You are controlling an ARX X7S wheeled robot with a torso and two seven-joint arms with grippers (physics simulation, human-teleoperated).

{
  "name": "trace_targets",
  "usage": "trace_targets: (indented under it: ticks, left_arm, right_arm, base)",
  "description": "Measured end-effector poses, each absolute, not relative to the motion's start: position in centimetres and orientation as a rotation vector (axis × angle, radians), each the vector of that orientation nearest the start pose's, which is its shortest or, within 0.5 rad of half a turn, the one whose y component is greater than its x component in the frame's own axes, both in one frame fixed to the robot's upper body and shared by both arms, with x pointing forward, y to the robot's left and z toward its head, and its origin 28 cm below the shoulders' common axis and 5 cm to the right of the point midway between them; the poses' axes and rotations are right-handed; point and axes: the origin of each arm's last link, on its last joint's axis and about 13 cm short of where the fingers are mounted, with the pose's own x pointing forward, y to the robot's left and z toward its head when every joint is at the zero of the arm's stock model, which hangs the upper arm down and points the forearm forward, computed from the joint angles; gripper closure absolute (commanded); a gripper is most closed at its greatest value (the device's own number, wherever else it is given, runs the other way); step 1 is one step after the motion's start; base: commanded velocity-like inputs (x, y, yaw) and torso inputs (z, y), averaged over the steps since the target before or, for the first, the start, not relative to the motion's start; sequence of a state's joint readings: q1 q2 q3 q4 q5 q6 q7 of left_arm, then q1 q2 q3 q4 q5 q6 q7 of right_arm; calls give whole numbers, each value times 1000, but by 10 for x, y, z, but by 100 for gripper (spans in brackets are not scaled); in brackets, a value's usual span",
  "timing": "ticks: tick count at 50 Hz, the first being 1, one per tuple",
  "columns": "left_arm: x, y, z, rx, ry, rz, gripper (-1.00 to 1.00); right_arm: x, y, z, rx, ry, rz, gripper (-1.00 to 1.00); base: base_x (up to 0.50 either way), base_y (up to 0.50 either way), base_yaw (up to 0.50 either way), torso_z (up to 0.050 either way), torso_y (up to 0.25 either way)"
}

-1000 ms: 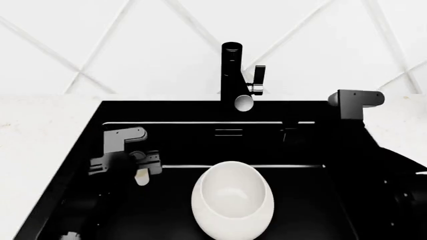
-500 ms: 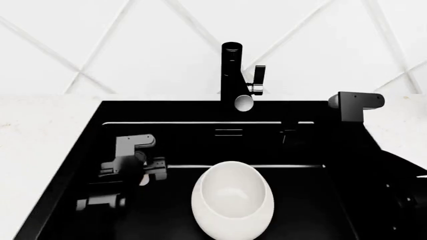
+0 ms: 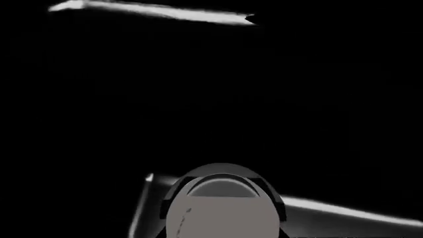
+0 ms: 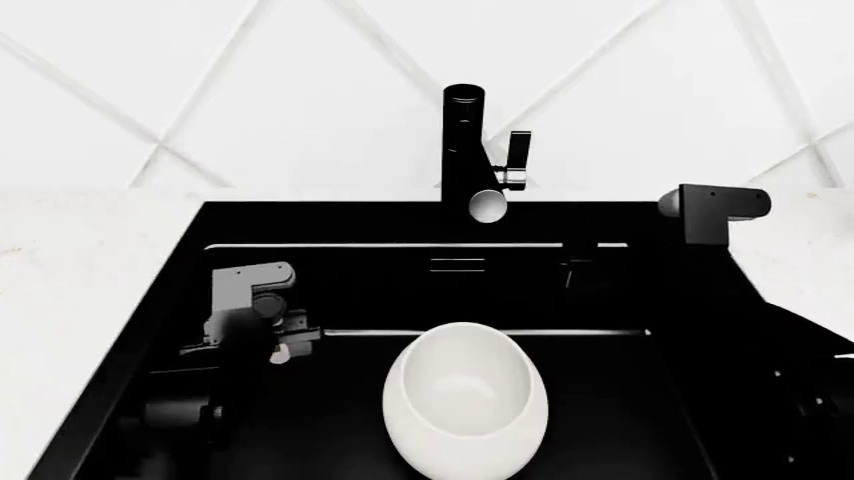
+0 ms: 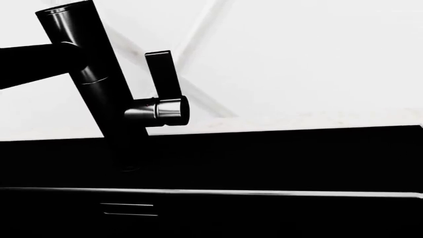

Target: Pick the cup and bowl from the sink and place them on the counter for drying.

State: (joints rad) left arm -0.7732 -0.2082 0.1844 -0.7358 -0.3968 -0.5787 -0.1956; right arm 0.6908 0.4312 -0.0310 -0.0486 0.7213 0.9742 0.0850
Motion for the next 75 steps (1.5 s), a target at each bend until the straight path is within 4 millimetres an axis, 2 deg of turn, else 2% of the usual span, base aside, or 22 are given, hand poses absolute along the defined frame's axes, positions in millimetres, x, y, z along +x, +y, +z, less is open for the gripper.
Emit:
trace_targets:
  ticks: [6, 21, 31, 39, 61, 75]
  left_arm:
    - [334, 250, 79, -89, 548, 140, 100]
    - [316, 247, 171, -19, 474, 71, 100]
    - [312, 258, 222, 24, 413, 92, 100]
    - [305, 273, 250, 17, 386, 162, 100]
    - [279, 324, 273, 75, 434, 427, 100]
    - [270, 347, 269, 85, 496, 522, 100]
  right_arm:
    - [307, -172, 168, 148, 264, 168, -100]
    - [307, -172, 164, 157, 278, 176, -100]
    - [306, -173, 162, 162, 285, 175, -100]
    - [306, -173, 161, 162, 289, 176, -100]
    - [307, -171, 155, 166, 300, 186, -100]
    - [307, -170, 152, 170, 306, 188, -100]
  base:
    - [0, 0, 0, 0, 0]
    - [0, 0, 0, 0, 1]
    - [0, 0, 0, 0, 0]
    - [0, 0, 0, 0, 0]
    - [0, 0, 0, 0, 0]
    - [0, 0, 0, 0, 0]
